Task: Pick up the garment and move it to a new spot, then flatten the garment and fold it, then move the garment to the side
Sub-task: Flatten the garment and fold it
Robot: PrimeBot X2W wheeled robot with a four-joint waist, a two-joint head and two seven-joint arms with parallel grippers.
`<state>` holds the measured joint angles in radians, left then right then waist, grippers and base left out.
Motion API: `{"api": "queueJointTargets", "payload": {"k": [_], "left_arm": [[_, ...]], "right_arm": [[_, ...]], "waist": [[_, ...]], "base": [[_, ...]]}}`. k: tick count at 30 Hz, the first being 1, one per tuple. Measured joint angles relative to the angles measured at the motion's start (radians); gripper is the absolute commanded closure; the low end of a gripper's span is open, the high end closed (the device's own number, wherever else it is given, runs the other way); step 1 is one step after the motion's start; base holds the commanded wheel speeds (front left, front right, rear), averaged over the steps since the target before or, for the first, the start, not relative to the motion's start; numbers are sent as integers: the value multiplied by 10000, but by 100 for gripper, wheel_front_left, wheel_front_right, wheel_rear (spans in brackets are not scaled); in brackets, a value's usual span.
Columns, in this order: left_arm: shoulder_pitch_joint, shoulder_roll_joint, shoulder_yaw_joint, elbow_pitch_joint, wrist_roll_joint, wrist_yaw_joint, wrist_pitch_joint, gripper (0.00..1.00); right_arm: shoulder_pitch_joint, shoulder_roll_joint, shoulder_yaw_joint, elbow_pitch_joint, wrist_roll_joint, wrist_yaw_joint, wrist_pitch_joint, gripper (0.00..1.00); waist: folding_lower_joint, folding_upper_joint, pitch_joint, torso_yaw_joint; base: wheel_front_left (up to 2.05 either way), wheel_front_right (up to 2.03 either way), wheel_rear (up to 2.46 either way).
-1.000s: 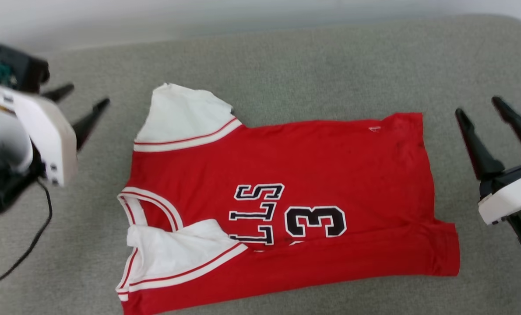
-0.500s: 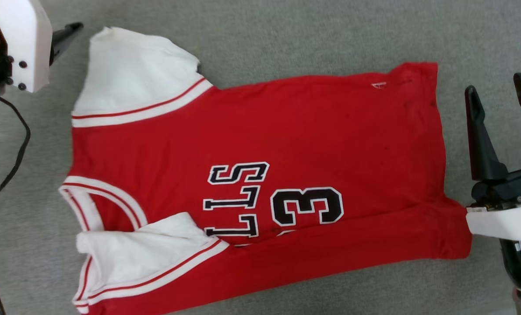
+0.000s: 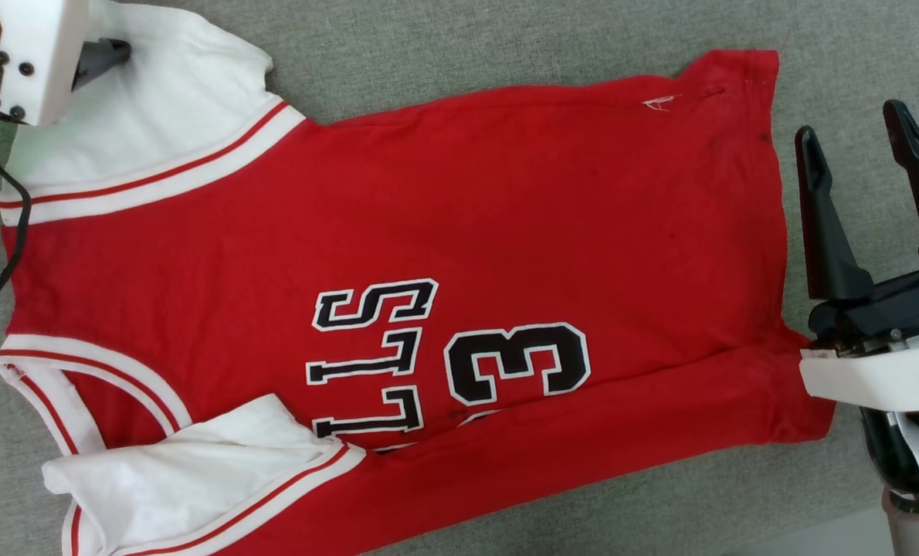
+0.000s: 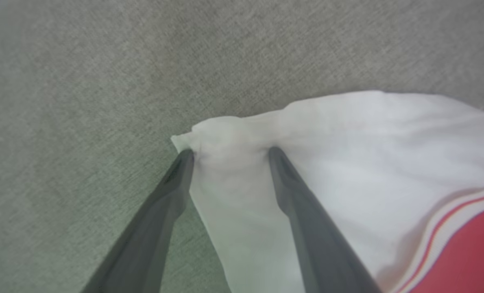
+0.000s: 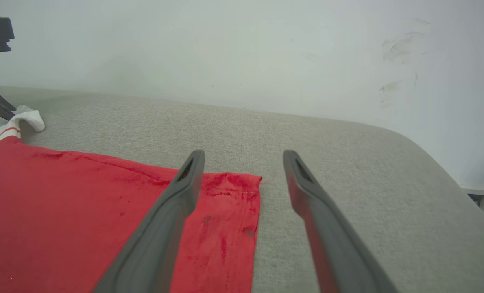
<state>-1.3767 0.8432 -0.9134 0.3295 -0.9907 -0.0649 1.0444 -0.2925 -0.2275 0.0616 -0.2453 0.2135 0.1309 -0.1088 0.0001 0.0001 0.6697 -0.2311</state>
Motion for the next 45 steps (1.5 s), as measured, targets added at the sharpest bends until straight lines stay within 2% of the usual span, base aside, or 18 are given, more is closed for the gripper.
{"api": "queueJointTargets", "payload": {"k": [1,6,10,14,19,23,26,29,32,36,41,42,43,45], "left_arm": [[1,31,23,8,-77,-4,0,100],[259,2,-63,-15,-58,-190,-546,100],[431,-79,-165,-219,50,-330,-1001,100],[537,-155,-249,-485,98,-426,-1350,100],[729,-324,-378,-849,121,-497,-1695,100],[757,-502,-462,-1080,203,-500,-1860,100],[751,-696,-527,-1287,288,-508,-1948,100],[685,-819,-585,-1415,362,-510,-1983,100],[534,-974,-616,-1524,437,-541,-2046,100],[417,-1058,-663,-1607,491,-554,-2178,100],[405,-1089,-763,-1622,541,-583,-2372,100],[407,-1080,-773,-1603,537,-583,-2414,100],[421,-1060,-786,-1567,535,-585,-2487,100],[467,-1014,-803,-1499,531,-591,-2621,100]], "right_arm": [[-27,-4,-2,46,25,0,-12,0],[-572,-431,-251,130,8,0,230,0],[-1394,-1381,-157,245,25,0,1254,0],[-2468,-2813,594,625,765,0,3260,0],[-4023,-4554,2169,1453,2615,0,6550,0],[-5298,-5344,3572,2073,3988,0,8893,0],[-6070,-5567,4571,2435,4694,2,10303,0],[-6690,-5542,5181,2928,5064,2,11089,0],[-7092,-5379,5624,3530,5104,0,11298,0],[-7316,-5037,6138,4406,5079,0,11026,0],[-7466,-5030,6577,5047,5578,-2,10797,0],[-7485,-5078,6642,5095,5662,-2,10663,89],[-7483,-5095,6702,5172,5762,0,10470,100],[-7481,-5093,6819,5327,5971,0,10149,100]], "waist": [[0,0,6,-18],[0,0,-329,150],[0,0,-670,327],[0,0,-1018,557],[-1,-1,-1321,905],[-1,0,-1392,1199],[0,0,-1343,1404],[0,-1,-1209,1583],[-1,0,-1026,1769],[0,-1,-772,1997],[-3,0,-595,2202],[-3,0,-605,2212],[-3,-1,-640,2213],[-2,-1,-755,2200]], "base": [[0,0,0],[0,0,0],[0,0,0],[0,0,0],[0,0,0],[0,0,0],[0,0,0],[0,0,0],[0,0,0],[0,0,0],[0,0,0],[0,0,0],[0,0,0],[0,0,0]]}}
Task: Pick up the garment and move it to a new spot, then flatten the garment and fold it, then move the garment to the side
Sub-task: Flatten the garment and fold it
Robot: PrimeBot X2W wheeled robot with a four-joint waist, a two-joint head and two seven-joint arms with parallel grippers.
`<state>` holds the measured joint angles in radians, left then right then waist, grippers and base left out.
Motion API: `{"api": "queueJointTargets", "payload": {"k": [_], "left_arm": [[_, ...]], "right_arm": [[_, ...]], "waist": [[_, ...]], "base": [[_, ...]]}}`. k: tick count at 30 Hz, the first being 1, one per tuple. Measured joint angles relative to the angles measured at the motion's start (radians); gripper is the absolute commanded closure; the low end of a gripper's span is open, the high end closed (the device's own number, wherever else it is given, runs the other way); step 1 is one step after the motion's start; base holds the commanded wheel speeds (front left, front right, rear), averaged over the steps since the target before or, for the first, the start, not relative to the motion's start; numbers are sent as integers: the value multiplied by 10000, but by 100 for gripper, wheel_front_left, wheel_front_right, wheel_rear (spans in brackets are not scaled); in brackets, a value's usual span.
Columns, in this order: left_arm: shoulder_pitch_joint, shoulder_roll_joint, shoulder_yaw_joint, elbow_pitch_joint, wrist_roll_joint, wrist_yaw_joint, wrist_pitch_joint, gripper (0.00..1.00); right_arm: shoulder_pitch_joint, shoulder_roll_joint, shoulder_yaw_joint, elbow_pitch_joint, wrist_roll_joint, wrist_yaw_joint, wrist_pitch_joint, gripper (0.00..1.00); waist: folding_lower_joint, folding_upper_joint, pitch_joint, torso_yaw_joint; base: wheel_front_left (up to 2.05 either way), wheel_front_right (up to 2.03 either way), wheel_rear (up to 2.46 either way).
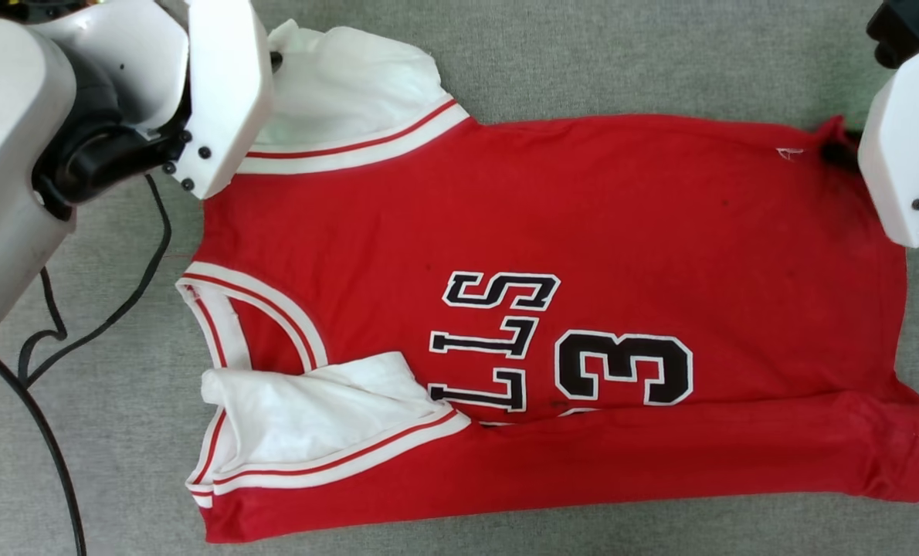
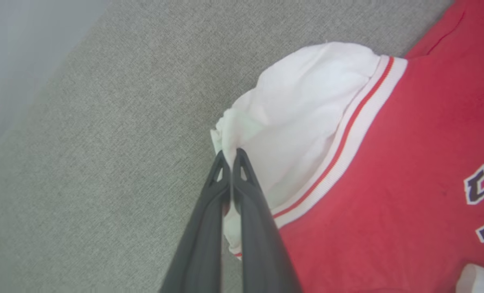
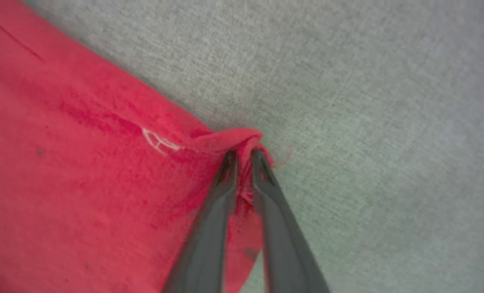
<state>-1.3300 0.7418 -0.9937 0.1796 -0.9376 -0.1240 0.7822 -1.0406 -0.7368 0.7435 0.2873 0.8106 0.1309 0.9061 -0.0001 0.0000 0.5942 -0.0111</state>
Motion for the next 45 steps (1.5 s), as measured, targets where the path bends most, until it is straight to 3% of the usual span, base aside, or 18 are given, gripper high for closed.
{"api": "queueJointTargets", "payload": {"k": [8,15,22,23,30,37,45], "left_arm": [[637,278,-128,-242,-63,-35,-836,100],[1674,930,-224,-1298,-174,165,-1388,100],[3250,1795,-441,-2575,-382,826,-1910,100],[4002,2011,-604,-3045,-523,1179,-2224,100],[5782,2401,-1018,-3490,-974,1870,-2941,100],[7105,2314,-1427,-3254,-1384,2157,-3603,100],[7717,1801,-1641,-2079,-1845,1946,-3931,100]], "right_arm": [[163,-113,364,309,318,0,-1797,100],[946,-606,704,-8,727,0,-3191,100],[2069,-1016,1016,-368,953,0,-4128,100],[2642,-1114,1083,-493,1057,0,-4431,100],[4170,-1381,1070,-686,1384,0,-4861,100],[5419,-1267,1034,-435,1544,0,-5095,100],[5753,-627,1087,311,1413,0,-5348,100]], "waist": [[0,0,-956,-64],[0,0,-2023,-33],[0,0,-2938,23],[0,0,-3266,42],[0,0,-3790,83],[0,0,-3780,29],[0,0,-3644,-49]], "base": [[0,0,0],[0,0,0],[0,0,0],[0,0,0],[0,0,0],[0,0,0],[0,0,0]]}}
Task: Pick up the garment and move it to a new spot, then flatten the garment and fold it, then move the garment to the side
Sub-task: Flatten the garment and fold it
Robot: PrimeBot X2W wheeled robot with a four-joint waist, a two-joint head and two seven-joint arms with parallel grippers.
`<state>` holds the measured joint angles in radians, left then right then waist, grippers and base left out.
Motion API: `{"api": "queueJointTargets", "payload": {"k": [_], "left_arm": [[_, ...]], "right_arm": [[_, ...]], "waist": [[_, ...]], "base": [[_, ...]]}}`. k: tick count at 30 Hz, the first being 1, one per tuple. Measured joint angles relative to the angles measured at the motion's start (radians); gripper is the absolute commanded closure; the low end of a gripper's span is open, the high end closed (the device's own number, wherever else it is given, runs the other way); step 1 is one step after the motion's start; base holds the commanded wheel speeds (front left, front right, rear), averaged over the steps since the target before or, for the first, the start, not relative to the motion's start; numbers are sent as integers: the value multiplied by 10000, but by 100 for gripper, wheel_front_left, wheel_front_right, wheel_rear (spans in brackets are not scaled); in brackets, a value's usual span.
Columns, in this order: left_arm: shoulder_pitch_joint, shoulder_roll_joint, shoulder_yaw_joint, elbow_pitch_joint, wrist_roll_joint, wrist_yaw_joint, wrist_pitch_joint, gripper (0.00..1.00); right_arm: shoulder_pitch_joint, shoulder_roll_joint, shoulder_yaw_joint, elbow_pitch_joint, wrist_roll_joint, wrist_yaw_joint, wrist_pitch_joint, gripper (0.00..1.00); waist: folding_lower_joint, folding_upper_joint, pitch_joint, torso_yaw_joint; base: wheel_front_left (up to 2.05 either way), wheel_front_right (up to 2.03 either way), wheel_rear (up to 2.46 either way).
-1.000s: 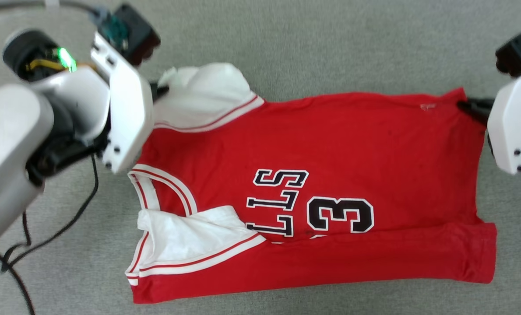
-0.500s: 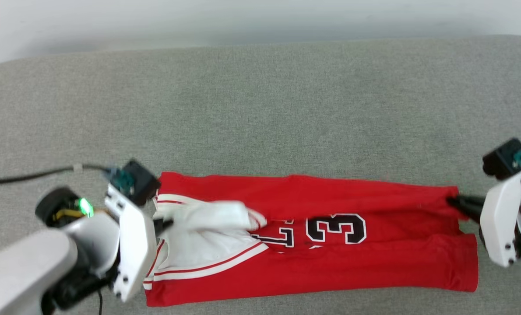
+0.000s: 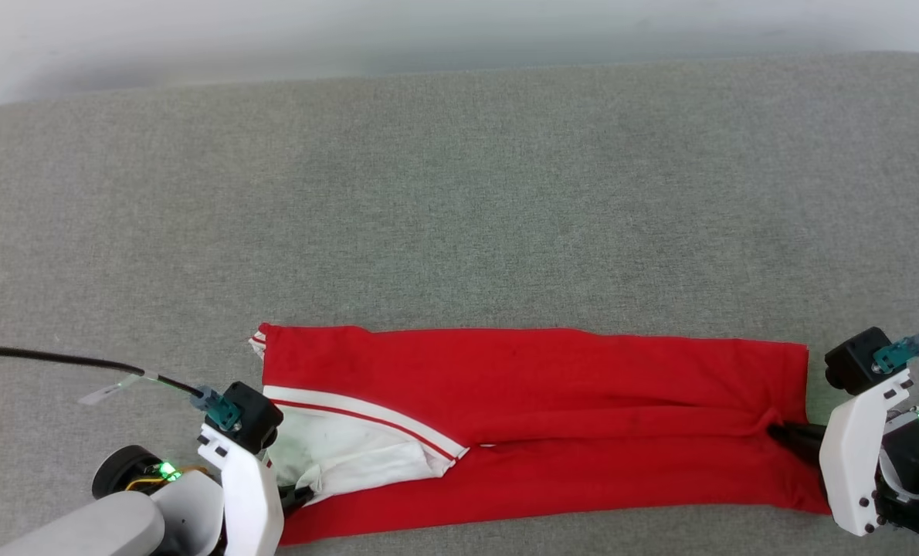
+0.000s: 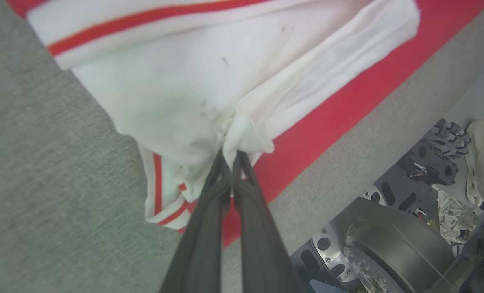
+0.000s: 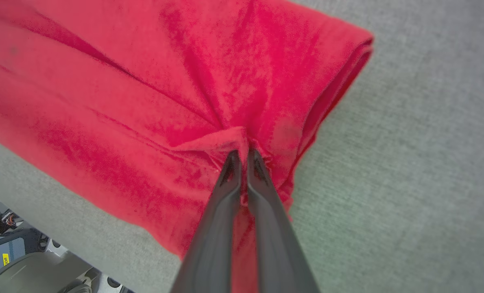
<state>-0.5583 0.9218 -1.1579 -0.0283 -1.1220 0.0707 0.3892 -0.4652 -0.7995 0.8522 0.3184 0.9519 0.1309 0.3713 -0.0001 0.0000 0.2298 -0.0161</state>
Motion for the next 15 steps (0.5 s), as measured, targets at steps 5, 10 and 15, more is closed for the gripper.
{"api": "queueJointTargets", "payload": {"k": [5,10,15], "left_arm": [[123,-13,297,52,545,351,-1308,0],[548,113,1034,-391,832,1350,-3214,0],[855,-52,1632,-270,1375,2504,-4999,0]], "right_arm": [[-4,27,-362,-336,-109,2,-763,0],[17,-326,-1302,-1003,4,2,-1298,0],[394,-311,-2832,-748,343,0,-1933,0]], "waist": [[1,0,-296,-24],[1,0,-502,-93],[1,0,-495,-1]], "base": [[0,0,0],[0,0,0],[0,0,0]]}}
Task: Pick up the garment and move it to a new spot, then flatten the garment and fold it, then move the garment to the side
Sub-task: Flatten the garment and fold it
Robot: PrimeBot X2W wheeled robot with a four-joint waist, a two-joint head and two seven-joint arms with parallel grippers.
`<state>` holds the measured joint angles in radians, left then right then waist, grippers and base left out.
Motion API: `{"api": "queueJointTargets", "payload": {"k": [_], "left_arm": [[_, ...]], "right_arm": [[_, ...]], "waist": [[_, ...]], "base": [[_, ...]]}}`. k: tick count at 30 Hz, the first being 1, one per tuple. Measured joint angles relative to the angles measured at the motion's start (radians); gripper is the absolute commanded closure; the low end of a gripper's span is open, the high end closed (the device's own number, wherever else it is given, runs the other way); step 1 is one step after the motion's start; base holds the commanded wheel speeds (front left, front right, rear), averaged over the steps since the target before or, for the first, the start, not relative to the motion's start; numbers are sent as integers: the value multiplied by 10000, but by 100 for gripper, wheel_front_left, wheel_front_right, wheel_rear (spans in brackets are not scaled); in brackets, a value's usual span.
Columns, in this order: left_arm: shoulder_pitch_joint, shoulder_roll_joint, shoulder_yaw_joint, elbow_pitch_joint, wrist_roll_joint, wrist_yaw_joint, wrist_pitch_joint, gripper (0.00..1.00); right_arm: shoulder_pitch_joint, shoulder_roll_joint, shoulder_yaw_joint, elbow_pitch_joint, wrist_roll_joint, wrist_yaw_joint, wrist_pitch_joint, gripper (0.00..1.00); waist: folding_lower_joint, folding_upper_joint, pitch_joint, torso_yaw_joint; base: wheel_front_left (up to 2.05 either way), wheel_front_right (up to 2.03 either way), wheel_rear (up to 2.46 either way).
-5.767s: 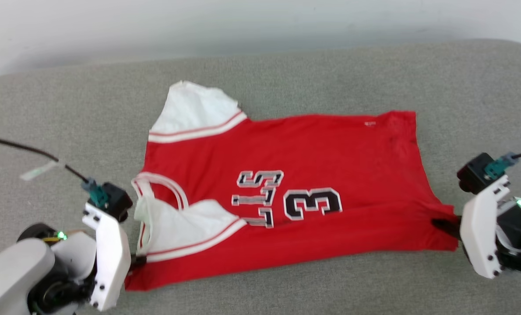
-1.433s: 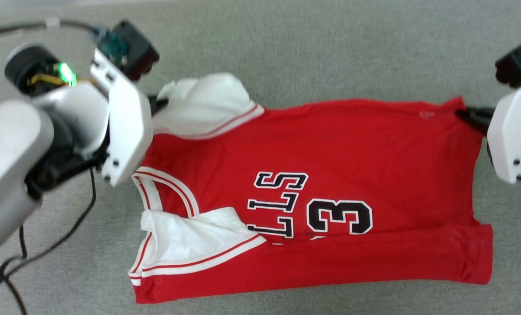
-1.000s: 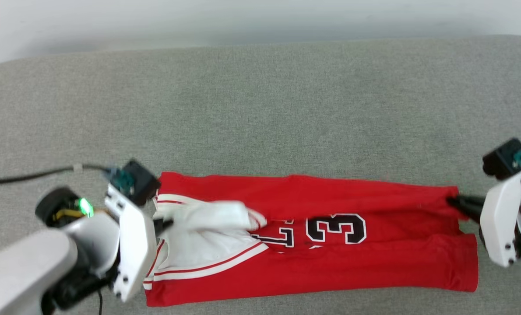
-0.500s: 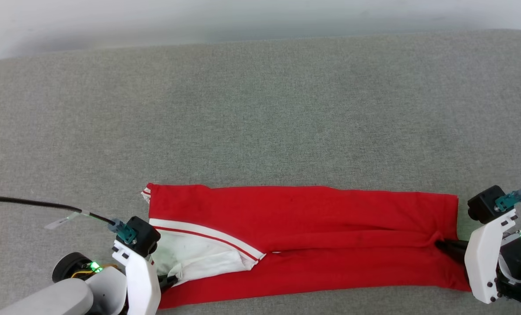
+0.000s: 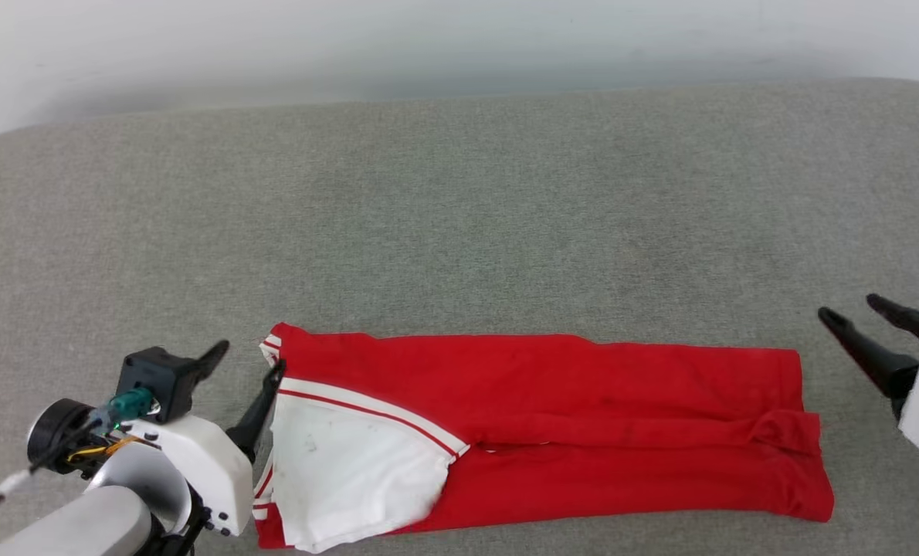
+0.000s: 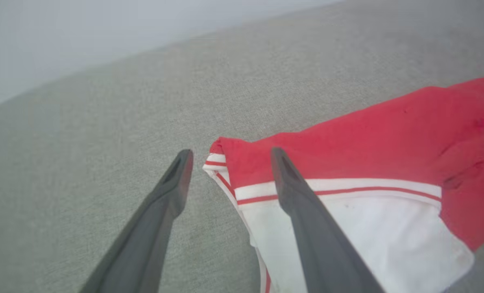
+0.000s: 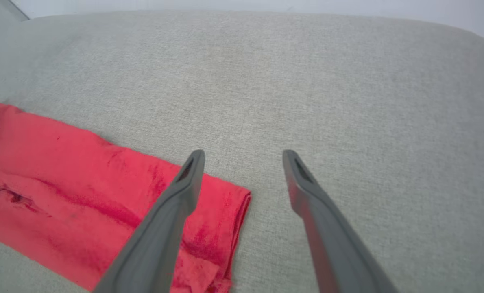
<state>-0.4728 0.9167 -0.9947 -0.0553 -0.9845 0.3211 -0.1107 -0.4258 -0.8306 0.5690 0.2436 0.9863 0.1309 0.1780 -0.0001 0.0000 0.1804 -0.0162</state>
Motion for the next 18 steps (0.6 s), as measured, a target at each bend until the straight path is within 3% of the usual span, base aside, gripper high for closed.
{"api": "queueJointTargets", "payload": {"k": [5,10,13,18], "left_arm": [[229,-489,428,316,573,980,-1181,0],[532,-963,1248,510,1260,1655,-1482,0],[798,-1423,2171,311,2125,1954,-1494,0],[1731,-2370,3530,125,3680,2084,-1507,0]], "right_arm": [[754,414,-1166,612,729,-2,-121,0],[1315,834,-1797,1160,1427,0,94,0],[1574,1087,-1950,1444,1666,-2,257,0],[1853,1507,-1774,1628,1933,-2,669,0]], "waist": [[0,0,69,171],[0,0,158,292],[0,0,208,361],[0,0,298,467]], "base": [[0,0,0],[0,0,0],[0,0,0],[0,0,0]]}}
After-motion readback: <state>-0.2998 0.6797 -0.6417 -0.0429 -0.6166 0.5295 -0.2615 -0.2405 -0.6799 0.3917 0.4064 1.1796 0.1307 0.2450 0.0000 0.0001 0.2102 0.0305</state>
